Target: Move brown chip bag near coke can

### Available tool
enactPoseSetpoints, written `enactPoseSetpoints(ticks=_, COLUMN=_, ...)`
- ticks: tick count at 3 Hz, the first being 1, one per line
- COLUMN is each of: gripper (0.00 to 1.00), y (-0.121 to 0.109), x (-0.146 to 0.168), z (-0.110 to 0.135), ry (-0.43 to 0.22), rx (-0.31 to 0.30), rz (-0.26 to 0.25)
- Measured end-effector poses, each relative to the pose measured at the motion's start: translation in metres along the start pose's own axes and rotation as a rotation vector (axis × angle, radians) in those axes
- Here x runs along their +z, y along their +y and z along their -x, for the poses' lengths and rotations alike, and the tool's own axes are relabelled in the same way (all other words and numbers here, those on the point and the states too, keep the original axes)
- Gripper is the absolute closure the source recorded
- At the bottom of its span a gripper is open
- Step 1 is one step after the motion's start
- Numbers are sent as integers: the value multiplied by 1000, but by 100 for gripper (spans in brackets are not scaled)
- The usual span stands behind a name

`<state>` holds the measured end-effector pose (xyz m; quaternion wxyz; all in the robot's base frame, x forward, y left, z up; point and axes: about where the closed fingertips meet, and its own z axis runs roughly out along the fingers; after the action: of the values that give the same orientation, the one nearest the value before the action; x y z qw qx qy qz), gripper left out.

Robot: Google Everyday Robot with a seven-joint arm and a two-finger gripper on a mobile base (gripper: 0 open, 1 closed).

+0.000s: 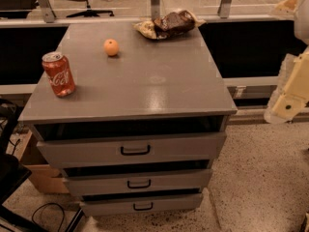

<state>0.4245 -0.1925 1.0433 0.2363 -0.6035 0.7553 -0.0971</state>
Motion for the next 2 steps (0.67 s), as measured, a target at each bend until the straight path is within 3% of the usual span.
enactPoseSetpoints(ticks=1, gripper=0, y=0, x=0, z=0, ry=0, rx=0, rz=0)
enactPoseSetpoints(ticks=2, gripper=0, y=-19, x=9, z=1, ry=-3, rx=49, rz=-74)
